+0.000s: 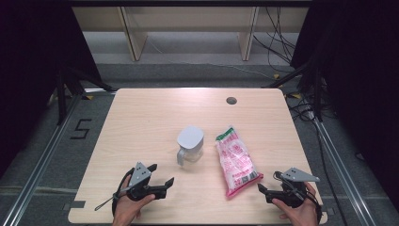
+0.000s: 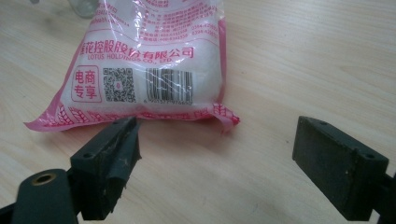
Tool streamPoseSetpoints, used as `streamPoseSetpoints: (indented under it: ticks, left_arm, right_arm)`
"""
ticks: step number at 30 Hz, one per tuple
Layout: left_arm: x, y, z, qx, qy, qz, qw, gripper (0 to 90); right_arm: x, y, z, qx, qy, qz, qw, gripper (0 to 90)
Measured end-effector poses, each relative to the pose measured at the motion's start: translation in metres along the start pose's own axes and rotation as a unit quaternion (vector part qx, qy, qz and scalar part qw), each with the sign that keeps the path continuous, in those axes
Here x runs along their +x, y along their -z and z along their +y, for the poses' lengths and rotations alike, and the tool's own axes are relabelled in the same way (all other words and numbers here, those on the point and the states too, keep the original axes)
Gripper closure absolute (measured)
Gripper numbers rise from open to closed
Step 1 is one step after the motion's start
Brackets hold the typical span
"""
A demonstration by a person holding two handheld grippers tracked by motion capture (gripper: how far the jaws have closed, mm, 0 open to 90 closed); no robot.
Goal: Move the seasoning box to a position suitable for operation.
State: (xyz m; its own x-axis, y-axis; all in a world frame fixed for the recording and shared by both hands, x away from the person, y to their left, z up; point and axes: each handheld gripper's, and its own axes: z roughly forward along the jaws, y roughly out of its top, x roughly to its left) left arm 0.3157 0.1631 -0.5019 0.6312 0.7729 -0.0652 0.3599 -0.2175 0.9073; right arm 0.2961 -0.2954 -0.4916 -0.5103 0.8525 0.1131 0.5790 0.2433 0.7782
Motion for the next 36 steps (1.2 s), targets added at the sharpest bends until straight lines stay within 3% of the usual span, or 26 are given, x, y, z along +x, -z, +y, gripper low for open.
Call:
streamPoseSetpoints:
  ticks: [1,3,4,5,9,11,13,16,17,20,21,22,23,24,29,32,33,36]
  left_arm:
    - [0.001,-0.001,0.002,0.006,-0.007,0.0,1.0,16.5]
    - [0.0,-0.005,0.005,0.008,-0.004,0.001,1.0,16.5]
    - [-0.003,-0.007,0.006,0.005,0.013,-0.001,0.9999,16.5]
    - [-0.002,-0.008,0.007,0.012,0.001,0.003,0.9999,16.6]
    - [-0.004,-0.017,0.014,0.015,0.012,0.001,0.9998,16.3]
    - [-0.004,-0.017,0.017,0.019,0.005,-0.001,0.9998,23.0]
    - [-0.006,-0.021,0.02,0.009,0.001,-0.003,1.0,23.9]
    - [-0.006,-0.026,0.025,0.017,-0.01,-0.001,0.9998,29.0]
    - [-0.007,-0.03,0.026,0.008,-0.004,-0.005,0.9999,30.9]
    - [-0.01,-0.037,0.029,0.009,-0.012,-0.005,0.9999,36.0]
    - [-0.011,-0.039,0.03,0.012,-0.019,0.001,0.9997,37.0]
    - [-0.01,-0.042,0.03,0.01,-0.025,0.004,0.9996,38.6]
    - [-0.009,-0.044,0.031,0.011,-0.035,0.006,0.9993,42.0]
    - [-0.009,-0.047,0.031,0.008,-0.032,0.01,0.9994,44.3]
    - [-0.005,-0.055,0.033,0.0,-0.057,0.011,0.9983,54.9]
    - [-0.005,-0.059,0.034,-0.001,-0.055,0.009,0.9984,59.4]
    - [-0.005,-0.06,0.034,-0.002,-0.055,0.01,0.9984,61.1]
    - [-0.005,-0.065,0.034,-0.003,-0.058,0.001,0.9983,65.3]
  right_arm:
    - [-0.003,-0.001,0.0,-0.006,0.022,-0.007,0.9997,15.4]
    - [-0.004,0.001,0.001,-0.004,0.014,0.002,0.9999,15.5]
    - [-0.004,0.001,0.001,-0.004,0.014,0.002,0.9999,15.5]
    - [-0.004,0.0,0.001,-0.009,0.014,0.002,0.9999,15.5]
    - [-0.003,0.0,0.001,-0.013,0.006,0.005,0.9999,15.8]
    - [-0.001,0.0,0.001,-0.005,0.002,0.004,1.0,15.9]
    - [-0.004,-0.001,0.002,-0.009,0.016,0.004,0.9998,15.9]
    - [-0.004,-0.002,0.002,-0.013,0.015,0.006,0.9998,16.0]
    - [-0.004,-0.001,0.002,-0.011,0.017,0.006,0.9998,16.1]
    - [-0.003,-0.002,0.002,-0.014,0.018,0.009,0.9997,16.2]
    - [-0.003,-0.002,0.002,-0.013,0.018,0.009,0.9997,16.2]
    - [-0.001,-0.001,0.001,-0.005,0.002,0.008,0.9999,16.2]
    - [-0.003,-0.002,0.001,-0.008,0.018,0.01,0.9998,16.2]
    - [-0.004,-0.003,0.001,-0.009,0.024,0.004,0.9997,16.2]
    - [-0.003,-0.004,0.001,-0.01,0.02,0.012,0.9997,16.7]
    - [-0.003,-0.004,0.001,-0.01,0.018,0.011,0.9997,16.8]
    - [-0.001,-0.003,0.0,-0.005,0.004,0.01,0.9999,16.9]
    - [-0.002,-0.003,0.0,-0.004,0.008,0.008,0.9999,17.1]
